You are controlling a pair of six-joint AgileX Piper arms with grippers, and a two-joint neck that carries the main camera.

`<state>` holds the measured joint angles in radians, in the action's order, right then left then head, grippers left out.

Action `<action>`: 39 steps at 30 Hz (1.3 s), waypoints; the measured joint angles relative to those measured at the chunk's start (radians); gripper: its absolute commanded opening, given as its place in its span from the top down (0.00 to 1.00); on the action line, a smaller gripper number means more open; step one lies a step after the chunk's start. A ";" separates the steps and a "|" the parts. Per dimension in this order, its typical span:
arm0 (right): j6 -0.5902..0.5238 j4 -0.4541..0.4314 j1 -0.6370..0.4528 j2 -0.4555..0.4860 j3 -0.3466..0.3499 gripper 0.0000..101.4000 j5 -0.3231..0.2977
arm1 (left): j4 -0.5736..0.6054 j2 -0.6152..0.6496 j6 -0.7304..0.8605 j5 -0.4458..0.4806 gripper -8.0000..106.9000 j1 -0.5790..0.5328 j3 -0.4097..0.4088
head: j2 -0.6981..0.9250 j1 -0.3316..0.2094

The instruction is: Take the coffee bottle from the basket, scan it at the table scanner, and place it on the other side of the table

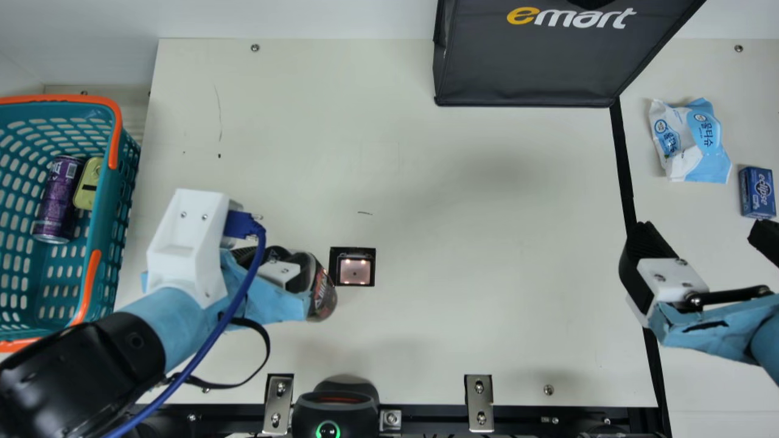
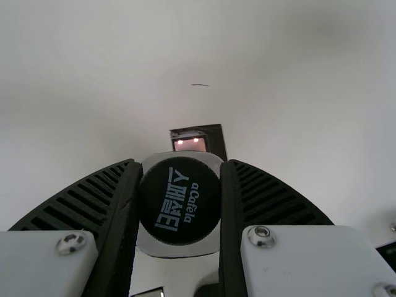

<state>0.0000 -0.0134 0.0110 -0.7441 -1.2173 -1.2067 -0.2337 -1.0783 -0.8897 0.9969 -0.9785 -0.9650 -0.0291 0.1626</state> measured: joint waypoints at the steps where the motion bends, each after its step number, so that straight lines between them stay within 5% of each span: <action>1: 0.000 0.000 0.000 0.000 0.000 0.06 0.000 | 0.006 0.002 -0.003 -0.002 1.00 -0.005 0.000 | 0.000 0.000; 29: 0.000 0.000 0.000 0.000 0.000 0.06 0.000 | 0.059 -0.008 -0.231 0.010 1.00 -0.121 -0.013 | 0.000 0.002; 39: 0.000 0.000 0.000 0.000 0.000 0.06 0.000 | -0.009 0.012 -0.290 0.002 1.00 -0.118 -0.008 | 0.000 0.000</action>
<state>0.0000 -0.0134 0.0110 -0.7441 -1.2173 -1.2067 -0.2431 -1.0667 -1.1795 0.9992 -1.0968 -0.9734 -0.0291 0.1626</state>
